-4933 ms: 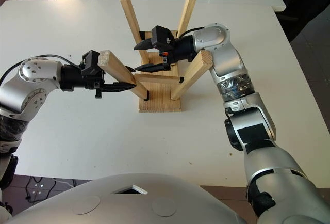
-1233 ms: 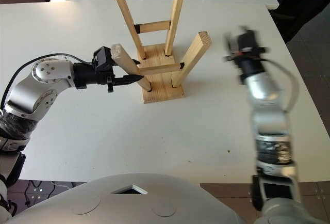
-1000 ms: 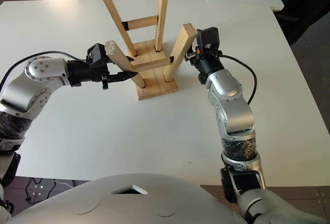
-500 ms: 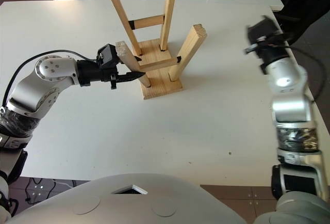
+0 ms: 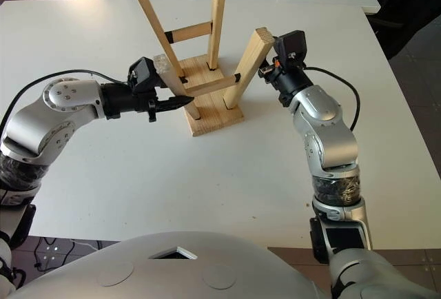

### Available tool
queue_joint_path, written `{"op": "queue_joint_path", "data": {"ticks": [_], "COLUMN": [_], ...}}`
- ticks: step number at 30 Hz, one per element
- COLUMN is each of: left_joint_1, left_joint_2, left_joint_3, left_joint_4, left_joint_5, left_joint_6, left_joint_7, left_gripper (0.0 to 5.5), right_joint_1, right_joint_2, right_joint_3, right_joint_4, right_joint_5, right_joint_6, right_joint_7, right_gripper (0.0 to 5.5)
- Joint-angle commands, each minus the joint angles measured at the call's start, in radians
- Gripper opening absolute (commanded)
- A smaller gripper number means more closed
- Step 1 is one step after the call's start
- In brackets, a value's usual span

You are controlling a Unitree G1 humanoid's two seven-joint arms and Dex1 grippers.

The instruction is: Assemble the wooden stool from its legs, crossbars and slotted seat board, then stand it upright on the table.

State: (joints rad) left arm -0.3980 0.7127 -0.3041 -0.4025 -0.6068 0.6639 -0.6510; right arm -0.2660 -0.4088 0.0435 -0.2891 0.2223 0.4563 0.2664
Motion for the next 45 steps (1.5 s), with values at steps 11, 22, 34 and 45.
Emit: {"op": "queue_joint_path", "data": {"ticks": [11,22,34,45], "left_joint_1": [0.078,0.149,0.682,0.748], "left_joint_2": [-0.183,-0.181,0.032,0.082], "left_joint_3": [-0.077,-0.07,0.304,0.544], "left_joint_4": [-0.157,-0.176,-0.357,0.293], "left_joint_5": [-0.073,0.063,-0.044,0.227], "left_joint_6": [0.207,0.109,0.007,-0.424], "left_joint_7": [0.02,0.027,-0.115,-0.256], "left_gripper": [3.46,3.46,3.46,2.99], "right_joint_1": [-0.024,0.003,0.377,0.741], "right_joint_2": [0.034,0.003,-0.145,-0.322], "right_joint_3": [0.127,0.069,-0.082,-0.142], "right_joint_4": [0.35,0.37,0.046,-0.235], "right_joint_5": [-0.153,-0.176,-0.111,0.069], "right_joint_6": [-0.324,-0.379,-0.258,-0.068], "right_joint_7": [0.175,0.207,0.285,0.548], "right_gripper": [2.05,2.05,2.05,1.84]}}
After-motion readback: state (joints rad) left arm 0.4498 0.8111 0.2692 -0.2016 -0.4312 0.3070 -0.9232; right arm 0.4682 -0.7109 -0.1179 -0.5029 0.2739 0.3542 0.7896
